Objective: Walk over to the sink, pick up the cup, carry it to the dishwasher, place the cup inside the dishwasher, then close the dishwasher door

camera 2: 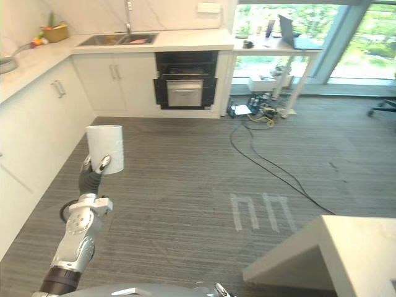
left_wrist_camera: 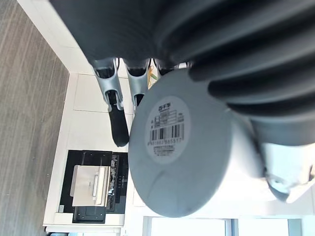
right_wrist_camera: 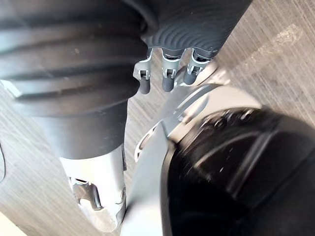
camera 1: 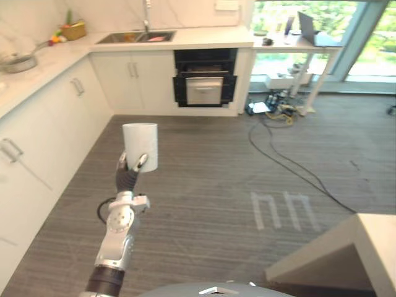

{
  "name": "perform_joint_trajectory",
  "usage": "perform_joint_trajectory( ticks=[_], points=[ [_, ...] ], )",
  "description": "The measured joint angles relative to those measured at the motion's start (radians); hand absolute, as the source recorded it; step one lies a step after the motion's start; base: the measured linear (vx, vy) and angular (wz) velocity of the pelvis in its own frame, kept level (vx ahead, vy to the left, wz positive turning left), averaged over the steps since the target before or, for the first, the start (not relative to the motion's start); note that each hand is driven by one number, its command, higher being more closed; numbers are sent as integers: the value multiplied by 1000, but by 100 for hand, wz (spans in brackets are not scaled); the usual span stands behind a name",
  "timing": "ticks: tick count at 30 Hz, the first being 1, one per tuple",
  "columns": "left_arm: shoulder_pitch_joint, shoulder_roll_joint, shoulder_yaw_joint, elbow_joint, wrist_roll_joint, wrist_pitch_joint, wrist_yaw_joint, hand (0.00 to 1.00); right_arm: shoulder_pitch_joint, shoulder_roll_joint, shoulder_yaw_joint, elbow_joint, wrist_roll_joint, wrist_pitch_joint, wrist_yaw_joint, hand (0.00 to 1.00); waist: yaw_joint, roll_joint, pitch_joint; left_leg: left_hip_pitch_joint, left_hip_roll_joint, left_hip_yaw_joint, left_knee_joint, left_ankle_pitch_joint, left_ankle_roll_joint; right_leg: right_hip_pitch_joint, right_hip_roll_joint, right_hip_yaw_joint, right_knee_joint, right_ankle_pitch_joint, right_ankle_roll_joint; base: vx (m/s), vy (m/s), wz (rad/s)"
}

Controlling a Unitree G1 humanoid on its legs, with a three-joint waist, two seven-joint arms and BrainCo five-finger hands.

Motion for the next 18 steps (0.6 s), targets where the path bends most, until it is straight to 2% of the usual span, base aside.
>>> perform_joint_trajectory(
  ticks=[1, 2, 4, 5, 7, 9, 10, 11, 12, 13, 14, 15, 16, 17, 18],
  points=[
    [-1, 3, -12, 4, 9, 12, 0, 100, -1, 4, 0, 1, 1, 0, -4, 0, -13, -1, 2, 7, -2, -31, 16, -11, 12, -62, -12, 34, 149, 62, -71, 30, 115, 88],
    [-2, 6, -29, 3, 15, 12, 1, 100, 1, 17, -1, 4, 15, -3, -17, 0, -25, 3, 15, 14, 7, -77, 39, -28, 22, -149, 7, 98, 294, 81, -52, 99, 76, 92],
    [-3, 9, -28, 3, 15, 12, 7, 100, 1, 33, 0, 2, 41, -10, -17, 0, -26, -2, 17, 18, 21, -101, 51, -42, 28, -176, 43, 119, 272, 26, -24, 129, 33, 71],
    [-20, 16, -28, 3, 16, 12, 24, 100, 5, 60, 0, -1, 49, -27, -16, 0, -27, -14, 26, 31, 27, -124, 47, -53, 36, -187, 89, 127, 123, 3, 0, 156, -16, 61],
    [-34, 17, -29, -6, 16, 12, 27, 100, 7, 70, -1, -12, 52, -32, -16, 0, -26, -24, 34, 39, 34, -123, 46, -66, 35, -188, 120, 127, -15, 13, 13, 170, -67, 40],
    [-55, 18, -33, -53, 16, 16, 30, 100, 18, 73, 2, -42, 68, -23, -20, 0, -23, -27, 38, 54, 47, -120, 49, -106, 22, -188, 178, 120, -291, 80, 34, 251, -143, 10],
    [-62, 18, -35, -70, 16, 16, 30, 100, 16, 74, 3, -44, 76, -20, -21, 0, -21, -28, 41, 64, 48, -119, 49, -116, 17, -186, 186, 119, -343, 97, 34, 411, -242, 0],
    [-75, 18, -39, -116, 16, 22, 25, 100, 16, 77, 3, -44, 79, -13, -22, 0, -18, -35, 47, 98, 47, -115, 50, -147, -4, -169, 188, 95, -403, 112, 29, 393, -232, 2],
    [-76, 17, -40, -134, 16, 23, 20, 100, 20, 78, 2, -44, 79, -5, -21, 0, -18, -40, 49, 120, 46, -116, 50, -160, -10, -158, 187, 88, -406, 106, 27, 535, -297, 4],
    [-77, 5, -43, -152, 16, 28, 11, 100, 26, 71, -2, -53, 83, 3, -19, 0, -17, -35, 50, 160, 66, -123, 59, -203, -10, -149, 204, 81, -356, 165, -1, 395, -204, 8],
    [-77, -4, -49, -157, 16, 34, 5, 100, 36, 70, 0, -70, 87, 3, -19, 0, -20, -16, 50, 170, 85, -125, 65, -223, -10, -152, 215, 70, -322, 168, -6, 501, -249, 15],
    [-77, -18, -68, -169, 16, 41, -7, 100, 56, 55, 0, -105, 89, 1, -19, 0, -23, 22, 36, 193, 118, -125, 59, -258, -7, -174, 240, 54, -244, 156, -33, 489, -239, 12],
    [-79, -34, -74, -168, 17, 46, -22, 100, 64, 37, 0, -121, 89, 1, -22, 0, -24, 56, 20, 214, 137, -126, 67, -252, -16, -191, 257, 32, -180, 110, -68, 497, -229, 2],
    [-79, -40, -75, -167, 18, 51, -24, 100, 53, 33, 1, -120, 89, 2, -26, 0, -24, 62, 18, 212, 139, -124, 106, -228, -36, -194, 257, 27, -154, 86, -76, 471, -229, -10],
    [-71, -51, -85, -167, 24, 55, -22, 100, 36, 38, 3, -124, 100, 6, -33, 0, -27, 53, 16, 177, 141, -120, 212, -181, -61, -173, 244, 14, -125, 46, -82, 437, -267, -3]
  ],
)
